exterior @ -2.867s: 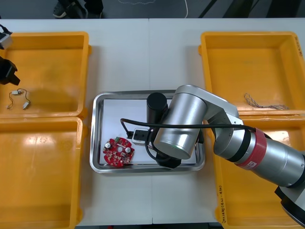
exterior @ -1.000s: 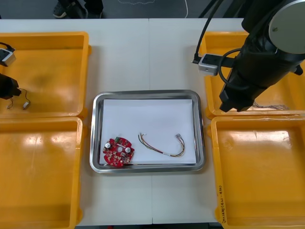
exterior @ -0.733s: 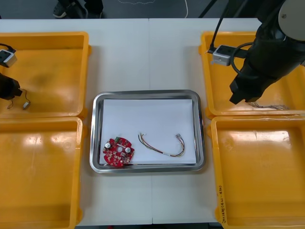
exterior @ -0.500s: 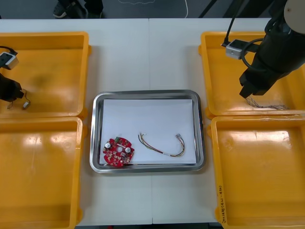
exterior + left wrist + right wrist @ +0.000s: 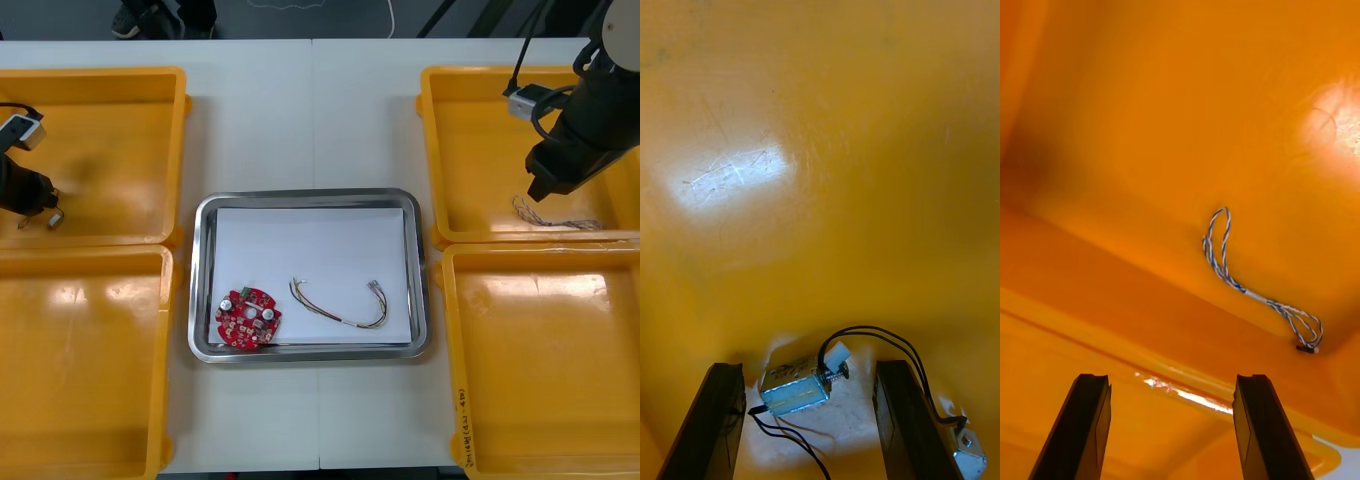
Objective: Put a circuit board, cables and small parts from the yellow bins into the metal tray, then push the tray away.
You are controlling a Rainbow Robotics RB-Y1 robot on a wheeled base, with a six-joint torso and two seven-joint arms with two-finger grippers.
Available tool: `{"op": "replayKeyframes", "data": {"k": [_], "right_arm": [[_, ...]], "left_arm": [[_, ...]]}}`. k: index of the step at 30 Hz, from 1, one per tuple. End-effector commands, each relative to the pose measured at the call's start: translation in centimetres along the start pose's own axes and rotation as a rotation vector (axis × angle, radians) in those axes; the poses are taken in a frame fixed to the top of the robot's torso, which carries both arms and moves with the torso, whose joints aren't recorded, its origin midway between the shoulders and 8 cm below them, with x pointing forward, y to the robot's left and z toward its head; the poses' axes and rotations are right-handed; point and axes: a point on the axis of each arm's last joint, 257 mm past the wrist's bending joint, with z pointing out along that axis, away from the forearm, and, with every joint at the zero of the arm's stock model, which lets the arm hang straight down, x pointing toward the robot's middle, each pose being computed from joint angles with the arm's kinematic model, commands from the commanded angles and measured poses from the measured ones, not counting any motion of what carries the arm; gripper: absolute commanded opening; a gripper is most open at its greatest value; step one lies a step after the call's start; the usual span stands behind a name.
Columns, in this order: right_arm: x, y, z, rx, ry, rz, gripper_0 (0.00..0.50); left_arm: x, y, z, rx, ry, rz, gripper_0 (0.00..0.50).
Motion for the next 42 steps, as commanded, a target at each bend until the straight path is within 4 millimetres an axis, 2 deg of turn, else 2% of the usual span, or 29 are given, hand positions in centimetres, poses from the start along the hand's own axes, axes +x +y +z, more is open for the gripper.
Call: {"op": "replayKeyframes", "data": {"k": [1, 5, 6, 8, 9, 11, 13, 16, 19, 31, 33, 34, 35, 36, 37, 38, 42], "right_arm": [[-2.3, -2.3, -2.2, 0.041, -0.088, 0.026, 0.476], [-2.9, -2.2, -1.5, 0.036, -0.104, 0.031, 0.477], [-3.0, -2.2, -1.5, 0.035, -0.108, 0.029, 0.477], [-2.9, -2.1, -1.2, 0.032, -0.109, 0.026, 0.476], [-2.8, -2.1, -0.8, 0.03, -0.109, 0.028, 0.476], [-2.8, -2.2, -0.5, 0.031, -0.118, 0.029, 0.477], [-2.6, -2.5, 0.1, 0.04, -0.118, 0.034, 0.477], [-2.4, -2.6, 1.1, 0.037, -0.129, 0.042, 0.476], [-2.2, -3.0, 1.8, 0.05, -0.136, 0.049, 0.478], [-1.3, -3.1, 4.8, 0.045, -0.166, 0.072, 0.477], [-1.4, -3.1, 5.2, 0.044, -0.175, 0.075, 0.476], [-1.3, -3.1, 5.5, 0.046, -0.179, 0.077, 0.477], [-1.2, -3.2, 5.7, 0.049, -0.178, 0.077, 0.475], [-1.2, -3.2, 5.8, 0.051, -0.18, 0.078, 0.477], [-1.2, -3.3, 6.0, 0.058, -0.179, 0.079, 0.475], [-1.2, -3.3, 6.2, 0.065, -0.176, 0.078, 0.477], [-1.4, -3.2, 6.6, 0.081, -0.177, 0.082, 0.477]], "left_arm": [[0.3, -0.6, 0.9, 0.002, 0.013, 0.048, 0.5], [0.4, -0.7, 1.1, -0.003, 0.018, 0.058, 0.5], [0.5, -0.7, 1.1, -0.002, 0.02, 0.058, 0.475], [0.6, -0.7, 1.2, -0.002, 0.022, 0.055, 0.357], [0.6, -0.7, 1.2, -0.002, 0.023, 0.054, 0.236], [0.6, -0.6, 1.2, -0.003, 0.024, 0.055, 0.147], [0.7, -0.7, 1.3, -0.002, 0.028, 0.056, 0.086], [0.8, -0.8, 1.3, -0.001, 0.029, 0.056, 0.032], [0.8, -0.8, 1.2, 0.002, 0.032, 0.057, 0.0], [0.2, -1.2, 0.9, 0.016, 0.026, 0.04, 0.002], [0.0, -1.2, 0.9, 0.018, 0.024, 0.035, 0.054], [-0.1, -1.3, 0.8, 0.02, 0.022, 0.032, 0.145], [-0.3, -1.4, 0.6, 0.024, 0.021, 0.027, 0.3], [-0.4, -1.5, 0.6, 0.027, 0.021, 0.025, 0.365], [-0.3, -1.6, 0.4, 0.035, 0.032, 0.02, 0.476], [-0.3, -1.7, 0.0, 0.042, 0.043, 0.017, 0.5], [-0.7, -1.5, -1.7, 0.054, 0.079, -0.023, 0.5]]}}
